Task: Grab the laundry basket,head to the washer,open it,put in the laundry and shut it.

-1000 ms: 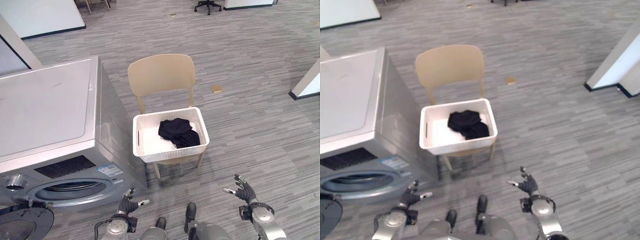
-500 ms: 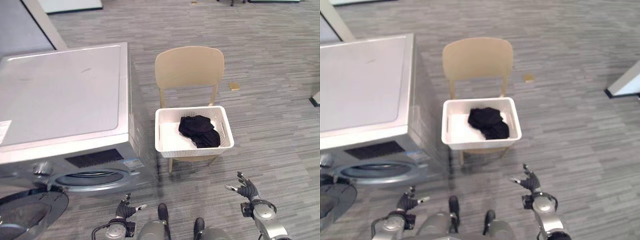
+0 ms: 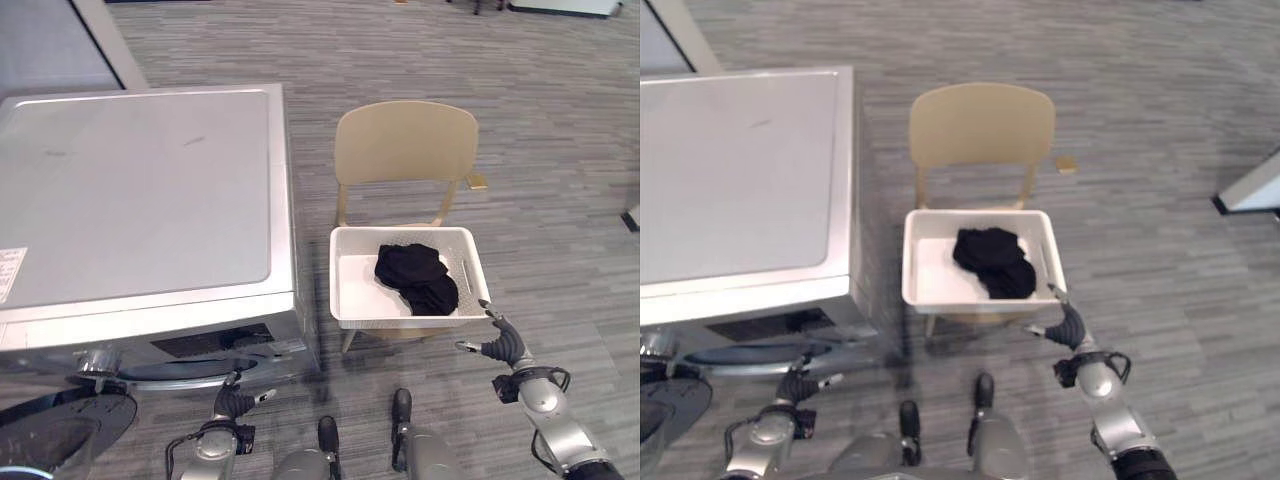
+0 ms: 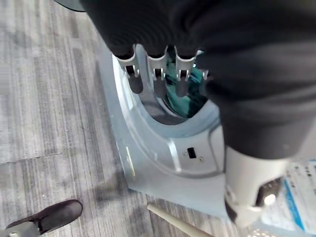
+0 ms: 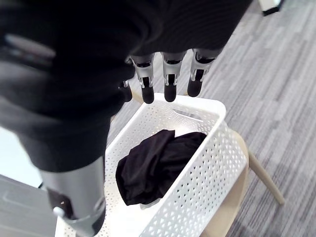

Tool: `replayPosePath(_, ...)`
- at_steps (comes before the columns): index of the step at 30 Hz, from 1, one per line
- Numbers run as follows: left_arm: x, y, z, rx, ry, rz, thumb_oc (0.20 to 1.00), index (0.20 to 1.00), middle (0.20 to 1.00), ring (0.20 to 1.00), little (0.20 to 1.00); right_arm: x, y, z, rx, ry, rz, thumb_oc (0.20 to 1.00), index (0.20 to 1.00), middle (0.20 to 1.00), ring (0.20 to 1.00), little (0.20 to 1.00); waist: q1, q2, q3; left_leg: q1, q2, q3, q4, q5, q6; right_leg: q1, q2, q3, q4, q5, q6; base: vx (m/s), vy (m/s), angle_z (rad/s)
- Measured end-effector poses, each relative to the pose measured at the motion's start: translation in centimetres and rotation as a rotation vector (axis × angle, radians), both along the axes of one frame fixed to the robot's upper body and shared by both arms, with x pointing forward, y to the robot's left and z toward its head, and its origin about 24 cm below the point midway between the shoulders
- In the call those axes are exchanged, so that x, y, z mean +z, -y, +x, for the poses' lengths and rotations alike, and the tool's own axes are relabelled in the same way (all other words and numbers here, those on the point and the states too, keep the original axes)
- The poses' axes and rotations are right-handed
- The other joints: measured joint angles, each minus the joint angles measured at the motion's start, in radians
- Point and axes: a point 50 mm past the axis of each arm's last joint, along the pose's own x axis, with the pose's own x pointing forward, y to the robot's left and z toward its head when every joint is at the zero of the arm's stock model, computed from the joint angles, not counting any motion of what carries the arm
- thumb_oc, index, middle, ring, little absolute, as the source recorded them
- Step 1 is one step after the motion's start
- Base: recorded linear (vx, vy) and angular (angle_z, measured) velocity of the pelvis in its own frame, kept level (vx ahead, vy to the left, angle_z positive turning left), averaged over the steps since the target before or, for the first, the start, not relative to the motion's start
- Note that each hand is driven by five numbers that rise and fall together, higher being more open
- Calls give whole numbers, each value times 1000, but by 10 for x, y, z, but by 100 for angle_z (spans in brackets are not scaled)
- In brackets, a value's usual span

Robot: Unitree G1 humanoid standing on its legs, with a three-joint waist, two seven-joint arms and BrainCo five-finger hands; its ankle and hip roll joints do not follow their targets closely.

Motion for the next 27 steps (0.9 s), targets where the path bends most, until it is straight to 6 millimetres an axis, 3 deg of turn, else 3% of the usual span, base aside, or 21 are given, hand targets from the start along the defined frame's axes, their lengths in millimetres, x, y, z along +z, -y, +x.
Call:
replayPosePath(2,-5,-1,-13,5,-33,-3,1000,1000,1000,1000,1000,5,0,9,32,9,-59,1000,1000,1000,1000,1000,22,2,-1,-5,19,1,3,-8,-17,20,19,-8,-52,61,-14,58,-105,-13)
replayPosePath(5,-8,-2,-21,9,-57,-2,1000,1000,1000,1000,1000,17,1,27,87,27,-148,1000,1000,1000,1000,1000,23,1,-1,-32,39,-13,10,-4,-38,36,41,-33,-124,101,-26,0,-97,9)
replayPosePath(8,-4,7,-4,-40,-26,-8,1000,1000,1000,1000,1000,25,0,53,113,17,-218,1000,1000,1000,1000,1000,34,3,2,-83,53,-48,20,5,-56,21,64,-61,-167,132,-57,-46,-79,26)
replayPosePath(11,1,15,10,-77,26,-15,1000,1000,1000,1000,1000,37,-5,78,132,35,-280,1000,1000,1000,1000,1000,82,19,18,-127,72,-55,28,12,-68,-8,73,-84,-167,144,-73,-41,-46,12)
replayPosePath(12,5,22,18,-109,60,-17,1000,1000,1000,1000,1000,53,-5,100,113,64,-331,1000,1000,1000,1000,1000,86,27,34,-165,70,-72,32,17,-76,-44,74,-94,-167,144,-73,-23,-21,22)
replayPosePath(14,9,29,29,-139,88,-24,1000,1000,1000,1000,1000,69,1,115,62,90,-367,1000,1000,1000,1000,1000,86,39,66,-201,69,-86,33,37,-79,-70,72,-109,-167,156,-85,-17,-8,33)
replayPosePath(15,10,31,32,-138,97,-26,1000,1000,1000,1000,1000,75,2,122,45,96,-388,1000,1000,1000,1000,1000,118,47,79,-223,69,-103,32,42,-82,-90,73,-114,-167,162,-91,-10,-10,18)
replayPosePath(19,11,35,36,-151,106,-22,1000,1000,1000,1000,1000,78,18,129,-43,58,-438,1000,1000,1000,1000,1000,157,82,127,-244,70,-134,16,59,-87,-100,72,-148,-167,160,-90,-5,-24,26)
replayPosePath(25,20,55,54,-238,163,-15,1000,1000,1000,1000,1000,82,47,129,-220,3,-496,1000,1000,1000,1000,1000,181,129,178,-308,53,-192,17,83,-83,-136,55,-193,-167,161,-92,-25,-12,29)
replayPosePath(26,24,58,59,-247,185,-18,1000,1000,1000,1000,1000,86,50,131,-249,5,-497,765,765,765,765,765,187,133,180,-323,50,-194,14,89,-84,-151,52,-197,-167,161,-92,-35,-23,23)
replayPosePath(27,27,60,62,-249,202,-25,1000,1000,1000,1000,1000,90,51,132,-267,14,-499,200,200,200,200,200,187,136,183,-333,48,-200,14,92,-83,-158,52,-203,-167,161,-92,-25,-16,16)
